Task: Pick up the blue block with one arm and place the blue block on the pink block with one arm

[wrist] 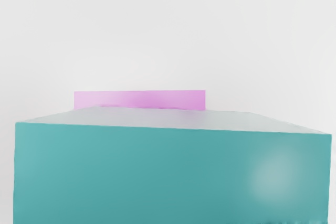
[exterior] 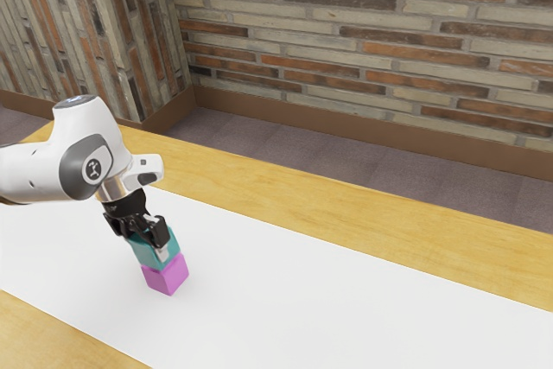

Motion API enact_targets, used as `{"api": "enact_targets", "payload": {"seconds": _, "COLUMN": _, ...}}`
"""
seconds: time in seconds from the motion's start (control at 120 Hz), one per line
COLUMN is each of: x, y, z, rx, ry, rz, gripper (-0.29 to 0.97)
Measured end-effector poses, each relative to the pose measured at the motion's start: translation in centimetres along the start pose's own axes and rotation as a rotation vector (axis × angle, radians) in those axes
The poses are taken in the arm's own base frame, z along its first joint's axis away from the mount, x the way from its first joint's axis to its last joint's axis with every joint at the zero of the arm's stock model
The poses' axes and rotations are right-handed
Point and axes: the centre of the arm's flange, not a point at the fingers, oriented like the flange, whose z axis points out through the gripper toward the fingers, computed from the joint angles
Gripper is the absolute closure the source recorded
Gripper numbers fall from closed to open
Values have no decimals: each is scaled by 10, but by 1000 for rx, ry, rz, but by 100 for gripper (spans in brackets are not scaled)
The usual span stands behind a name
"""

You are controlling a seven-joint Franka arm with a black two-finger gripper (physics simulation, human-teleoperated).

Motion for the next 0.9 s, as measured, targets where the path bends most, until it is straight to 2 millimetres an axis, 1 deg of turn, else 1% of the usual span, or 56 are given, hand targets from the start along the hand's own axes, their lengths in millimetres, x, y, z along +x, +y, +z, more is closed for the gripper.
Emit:
{"api": "enact_targets", "payload": {"seconds": 0.217, "x": -1, "y": 1, "z": -1, "rx": -8, "ry": 1, "rz": 9, "gripper": 10}}
{"api": "enact_targets", "payload": {"seconds": 0.283, "x": -1, "y": 7, "z": -16, "rx": 2, "ry": 32, "rz": 23, "gripper": 7}}
{"api": "enact_targets", "payload": {"seconds": 0.35, "x": -2, "y": 12, "z": -37, "rx": 17, "ry": 75, "rz": 38, "gripper": 5}}
{"api": "enact_targets", "payload": {"seconds": 0.425, "x": -4, "y": 27, "z": -67, "rx": 43, "ry": 135, "rz": 76, "gripper": 4}}
{"api": "enact_targets", "payload": {"seconds": 0.517, "x": 10, "y": 56, "z": -115, "rx": 80, "ry": 216, "rz": 142, "gripper": 2}}
{"api": "enact_targets", "payload": {"seconds": 0.55, "x": 16, "y": 68, "z": -130, "rx": 85, "ry": 239, "rz": 160, "gripper": 2}}
{"api": "enact_targets", "payload": {"seconds": 0.617, "x": 31, "y": 102, "z": -160, "rx": 85, "ry": 289, "rz": 183, "gripper": 1}}
{"api": "enact_targets", "payload": {"seconds": 0.65, "x": 45, "y": 131, "z": -190, "rx": 71, "ry": 326, "rz": 177, "gripper": 1}}
{"api": "enact_targets", "payload": {"seconds": 0.692, "x": 68, "y": 165, "z": -238, "rx": 45, "ry": 362, "rz": 147, "gripper": 1}}
{"api": "enact_targets", "payload": {"seconds": 0.708, "x": 74, "y": 176, "z": -257, "rx": 34, "ry": 368, "rz": 125, "gripper": 1}}
{"api": "enact_targets", "payload": {"seconds": 0.733, "x": 80, "y": 186, "z": -278, "rx": 21, "ry": 365, "rz": 82, "gripper": 1}}
{"api": "enact_targets", "payload": {"seconds": 0.758, "x": 83, "y": 189, "z": -299, "rx": 9, "ry": 362, "rz": 33, "gripper": 1}}
{"api": "enact_targets", "payload": {"seconds": 0.775, "x": 85, "y": 187, "z": -311, "rx": 5, "ry": 357, "rz": -4, "gripper": 1}}
{"api": "enact_targets", "payload": {"seconds": 0.808, "x": 87, "y": 176, "z": -324, "rx": 4, "ry": 335, "rz": -91, "gripper": 1}}
{"api": "enact_targets", "payload": {"seconds": 0.85, "x": 85, "y": 160, "z": -330, "rx": 14, "ry": 295, "rz": -195, "gripper": 1}}
{"api": "enact_targets", "payload": {"seconds": 0.9, "x": 80, "y": 149, "z": -320, "rx": 31, "ry": 226, "rz": -302, "gripper": 0}}
